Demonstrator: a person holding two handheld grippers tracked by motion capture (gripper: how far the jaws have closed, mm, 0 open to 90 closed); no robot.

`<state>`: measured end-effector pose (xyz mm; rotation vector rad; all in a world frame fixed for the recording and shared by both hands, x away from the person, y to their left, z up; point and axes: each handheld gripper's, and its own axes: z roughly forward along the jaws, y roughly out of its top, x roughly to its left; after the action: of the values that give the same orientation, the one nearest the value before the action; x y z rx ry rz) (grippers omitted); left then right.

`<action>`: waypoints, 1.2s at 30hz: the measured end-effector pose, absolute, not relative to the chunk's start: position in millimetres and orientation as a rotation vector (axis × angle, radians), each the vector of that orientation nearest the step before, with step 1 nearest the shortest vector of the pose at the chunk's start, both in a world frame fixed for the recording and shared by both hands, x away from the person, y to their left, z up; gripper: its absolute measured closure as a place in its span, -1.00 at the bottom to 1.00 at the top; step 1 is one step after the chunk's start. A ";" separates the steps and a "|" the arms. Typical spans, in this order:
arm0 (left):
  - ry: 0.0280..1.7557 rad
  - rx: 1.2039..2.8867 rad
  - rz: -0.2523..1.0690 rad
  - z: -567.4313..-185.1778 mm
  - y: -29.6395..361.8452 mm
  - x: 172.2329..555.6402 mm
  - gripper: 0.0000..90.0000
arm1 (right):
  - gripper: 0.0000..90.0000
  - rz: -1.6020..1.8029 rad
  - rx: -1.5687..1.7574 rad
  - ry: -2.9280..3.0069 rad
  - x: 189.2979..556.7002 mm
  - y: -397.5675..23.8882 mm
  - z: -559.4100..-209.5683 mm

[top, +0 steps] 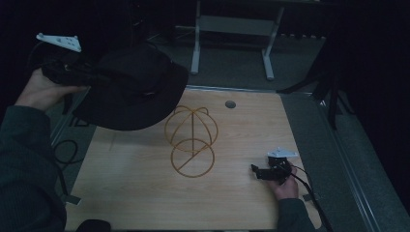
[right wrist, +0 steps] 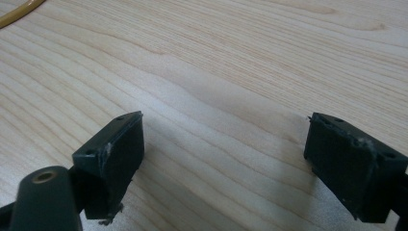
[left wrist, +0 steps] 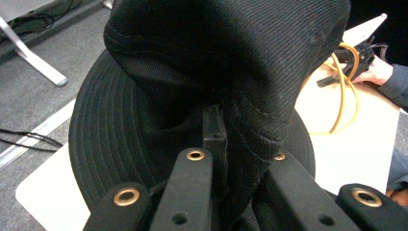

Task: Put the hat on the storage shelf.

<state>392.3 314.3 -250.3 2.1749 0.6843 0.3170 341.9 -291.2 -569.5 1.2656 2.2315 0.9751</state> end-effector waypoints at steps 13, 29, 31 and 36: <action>0.646 2.165 0.289 -243.2 309.5 389.0 0.96 | -0.69 0.975 1.267 2.230 341.9 -291.1 -569.6; 0.561 2.154 0.261 -228.8 302.9 379.0 0.96 | -0.69 0.975 1.266 2.231 341.9 -291.1 -569.6; 0.546 2.149 0.251 -228.4 301.4 378.1 0.96 | -0.69 0.976 1.266 2.231 341.9 -291.1 -569.6; 0.485 2.136 0.202 -230.9 294.7 378.1 0.96 | -0.69 0.975 1.266 2.231 341.9 -291.1 -569.6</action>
<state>378.1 294.7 -230.9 2.1356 0.4855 0.2022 341.9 -291.1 -569.6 1.2663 2.2312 0.9749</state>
